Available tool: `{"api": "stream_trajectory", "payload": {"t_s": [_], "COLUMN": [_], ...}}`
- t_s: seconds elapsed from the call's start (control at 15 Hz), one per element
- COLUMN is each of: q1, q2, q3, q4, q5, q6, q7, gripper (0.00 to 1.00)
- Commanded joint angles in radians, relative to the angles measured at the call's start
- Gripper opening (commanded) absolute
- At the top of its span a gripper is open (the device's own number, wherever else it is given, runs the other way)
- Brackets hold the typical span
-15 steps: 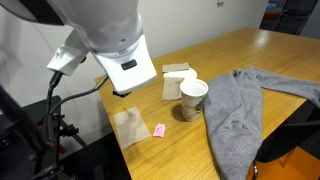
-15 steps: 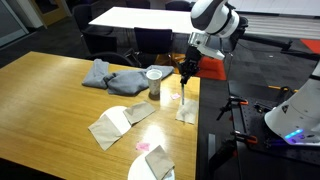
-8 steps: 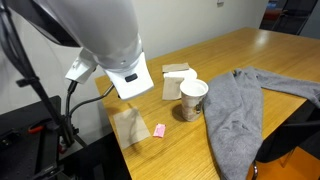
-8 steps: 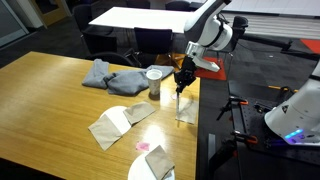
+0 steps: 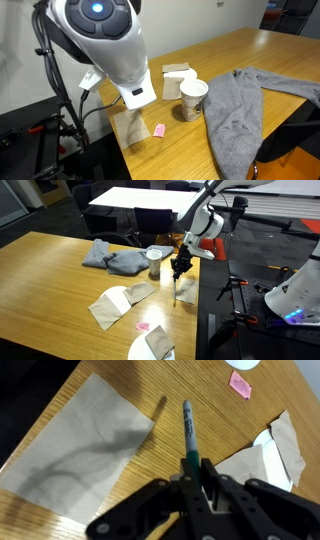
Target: Pick the marker from the cup and put it on the table
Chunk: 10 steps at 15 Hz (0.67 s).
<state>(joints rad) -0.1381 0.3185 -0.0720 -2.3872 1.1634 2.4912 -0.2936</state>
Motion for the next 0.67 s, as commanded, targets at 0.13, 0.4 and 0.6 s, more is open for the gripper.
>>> {"api": "stream_trajectory", "payload": {"t_s": [0.13, 0.4, 0.6], "q1": [0.009, 0.014, 0.027], "q2": [0.054, 0.042, 0.006], "q3": [0.008, 0.009, 0.005], "q4": [0.044, 0.037, 0.014], "q5": [0.027, 0.017, -0.02], "q6": [0.017, 0.019, 0.015], "q7": [-0.031, -0.034, -0.012], "gripper": [0.4, 0.69, 0.91]}}
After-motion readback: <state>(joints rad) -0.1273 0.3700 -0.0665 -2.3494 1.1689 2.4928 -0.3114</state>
